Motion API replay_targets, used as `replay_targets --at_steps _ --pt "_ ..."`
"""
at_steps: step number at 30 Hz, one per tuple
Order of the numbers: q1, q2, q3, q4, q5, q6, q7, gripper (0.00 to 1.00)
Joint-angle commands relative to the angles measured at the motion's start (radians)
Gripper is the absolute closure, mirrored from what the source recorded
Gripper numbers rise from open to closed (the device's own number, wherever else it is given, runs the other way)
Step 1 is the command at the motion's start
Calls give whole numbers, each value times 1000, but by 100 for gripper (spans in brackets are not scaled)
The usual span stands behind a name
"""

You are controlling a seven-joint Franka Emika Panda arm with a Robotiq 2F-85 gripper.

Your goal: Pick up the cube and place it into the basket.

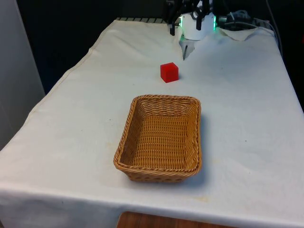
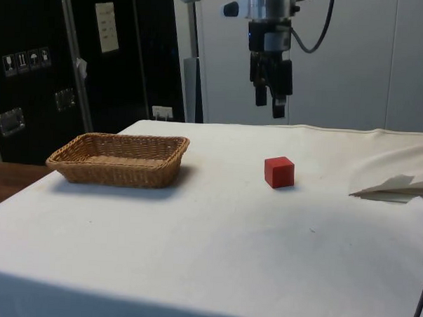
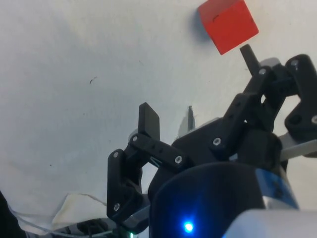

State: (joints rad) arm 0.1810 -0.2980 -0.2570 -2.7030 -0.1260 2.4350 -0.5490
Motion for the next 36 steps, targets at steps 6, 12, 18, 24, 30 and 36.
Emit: replay_targets --at_steps 6,12,18,24,30,36 --pt "-4 13 -19 -24 -4 50 -14 0" --pt "-2 35 -39 -39 0 89 -32 0" --pt "-1 65 -59 -46 1 126 -49 0" --pt "-1 92 -73 -51 3 158 -62 0" --pt "0 131 -90 -54 6 198 -78 0" --pt "1 160 -97 -54 8 220 -83 0"
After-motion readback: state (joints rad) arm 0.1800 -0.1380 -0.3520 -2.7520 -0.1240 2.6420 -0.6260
